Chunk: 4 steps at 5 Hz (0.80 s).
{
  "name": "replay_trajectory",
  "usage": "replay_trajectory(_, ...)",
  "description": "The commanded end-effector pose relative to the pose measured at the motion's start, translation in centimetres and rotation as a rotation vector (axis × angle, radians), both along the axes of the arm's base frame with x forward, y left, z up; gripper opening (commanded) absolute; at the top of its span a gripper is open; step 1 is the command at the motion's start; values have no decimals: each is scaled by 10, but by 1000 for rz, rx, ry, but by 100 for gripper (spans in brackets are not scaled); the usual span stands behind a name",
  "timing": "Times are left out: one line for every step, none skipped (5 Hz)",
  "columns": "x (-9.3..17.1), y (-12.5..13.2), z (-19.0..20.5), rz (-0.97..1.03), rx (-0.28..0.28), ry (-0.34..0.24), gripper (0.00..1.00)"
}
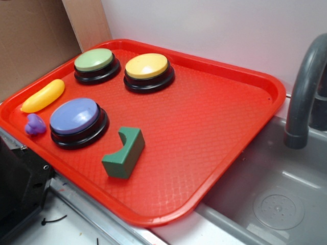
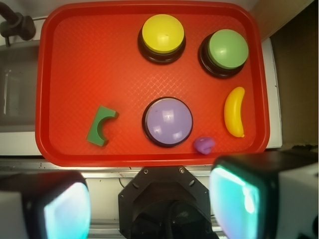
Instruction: Push the purple button.
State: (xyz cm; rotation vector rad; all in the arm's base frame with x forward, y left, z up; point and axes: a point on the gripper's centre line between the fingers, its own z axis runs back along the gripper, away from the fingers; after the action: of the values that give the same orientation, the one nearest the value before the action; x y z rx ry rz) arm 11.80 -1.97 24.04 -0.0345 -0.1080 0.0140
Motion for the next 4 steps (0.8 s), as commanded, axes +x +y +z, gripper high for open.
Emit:
replay_trajectory(0, 0, 0, 0, 0, 0, 100)
replay_trajectory(20, 34, -46, 71, 6, 43, 100)
replay_trajectory(27, 49, -80, 137, 2, 29, 100)
replay_trajectory(38, 52, -121, 191, -22, 38, 100)
